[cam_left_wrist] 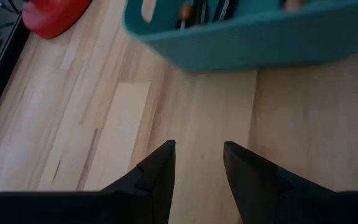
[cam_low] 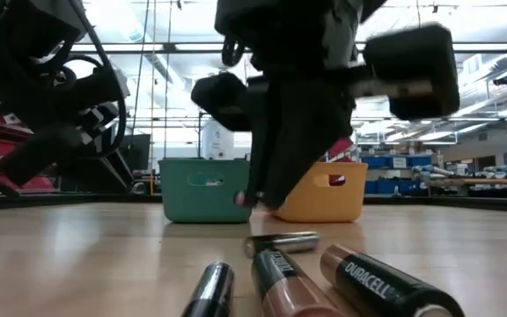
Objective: Sort batteries
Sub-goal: Put the white battery into the yellow bin, then adjust the blue and yellow bins
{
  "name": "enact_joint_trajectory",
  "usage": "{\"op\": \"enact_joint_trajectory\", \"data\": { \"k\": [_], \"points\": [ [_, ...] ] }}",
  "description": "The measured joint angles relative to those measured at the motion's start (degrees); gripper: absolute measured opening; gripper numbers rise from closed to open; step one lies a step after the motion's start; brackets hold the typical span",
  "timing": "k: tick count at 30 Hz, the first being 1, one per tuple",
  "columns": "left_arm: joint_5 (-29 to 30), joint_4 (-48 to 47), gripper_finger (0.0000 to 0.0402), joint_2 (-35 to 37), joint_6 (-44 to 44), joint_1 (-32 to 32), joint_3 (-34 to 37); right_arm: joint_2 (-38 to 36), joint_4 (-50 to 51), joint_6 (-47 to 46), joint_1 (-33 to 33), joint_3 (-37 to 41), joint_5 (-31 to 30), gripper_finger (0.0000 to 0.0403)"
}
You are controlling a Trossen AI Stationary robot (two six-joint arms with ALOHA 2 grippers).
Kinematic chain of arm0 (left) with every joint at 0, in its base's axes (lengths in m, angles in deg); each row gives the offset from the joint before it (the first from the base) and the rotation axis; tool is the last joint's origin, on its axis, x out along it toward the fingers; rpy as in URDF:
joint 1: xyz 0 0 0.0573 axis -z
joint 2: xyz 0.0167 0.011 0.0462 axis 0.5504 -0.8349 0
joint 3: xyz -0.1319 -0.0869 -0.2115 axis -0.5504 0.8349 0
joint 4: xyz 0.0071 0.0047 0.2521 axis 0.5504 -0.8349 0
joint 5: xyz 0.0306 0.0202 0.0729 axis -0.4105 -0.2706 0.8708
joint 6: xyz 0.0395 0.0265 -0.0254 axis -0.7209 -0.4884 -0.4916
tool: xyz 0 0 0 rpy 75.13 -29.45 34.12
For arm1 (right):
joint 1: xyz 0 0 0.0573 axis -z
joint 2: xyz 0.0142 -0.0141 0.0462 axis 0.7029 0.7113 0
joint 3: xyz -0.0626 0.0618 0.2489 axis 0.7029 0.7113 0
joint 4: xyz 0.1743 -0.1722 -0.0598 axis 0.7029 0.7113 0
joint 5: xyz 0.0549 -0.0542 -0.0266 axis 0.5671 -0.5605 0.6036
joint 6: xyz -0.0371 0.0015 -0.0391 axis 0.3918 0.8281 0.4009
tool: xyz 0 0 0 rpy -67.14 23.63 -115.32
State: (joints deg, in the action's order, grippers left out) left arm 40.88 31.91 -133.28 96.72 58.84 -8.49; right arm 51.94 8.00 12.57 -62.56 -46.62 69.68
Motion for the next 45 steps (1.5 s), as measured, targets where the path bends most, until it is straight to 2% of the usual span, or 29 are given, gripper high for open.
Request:
{"op": "enact_joint_trajectory", "data": {
  "k": [7, 13, 20, 29, 36, 40, 45],
  "points": [
    [0.0, 1.8, 0.0152, 0.0, -0.1, 0.0, 0.0, -0.1, 12.3, -1.9, 0.0, -8.6, -0.8, 0.0013],
    [-0.1, 1.6, 0.0152, 0.0, 0.4, 0.0, 0.0, -0.2, 22.4, -4.5, 2.7, -14.8, -1.5, 0.0013],
    [-0.2, 1.0, 0.0152, 0.0, 1.7, 0.1, 0.0, -5.0, 32.3, -10.2, 7.1, -14.4, -6.6, 0.0013],
    [-1.1, 1.1, 0.0152, 0.0, 1.8, 0.1, 0.0, -11.2, 29.0, -11.9, 11.6, -6.8, -8.5, 0.0013],
    [-3.8, 1.3, 0.0152, 0.0, 1.7, 0.2, 0.0, -13.5, 23.1, -14.0, 14.2, 2.8, -8.2, 0.0022],
    [-3.9, 1.4, 0.0152, 0.0, 1.7, 0.1, 0.0, -14.4, 16.3, -17.1, 15.0, 8.0, -7.6, 0.0053],
    [-3.9, 2.8, 0.0152, 0.0, 1.6, 0.1, 0.0, -14.5, 15.0, -18.1, 16.2, 10.2, -10.2, 0.0114]
  ]
}}
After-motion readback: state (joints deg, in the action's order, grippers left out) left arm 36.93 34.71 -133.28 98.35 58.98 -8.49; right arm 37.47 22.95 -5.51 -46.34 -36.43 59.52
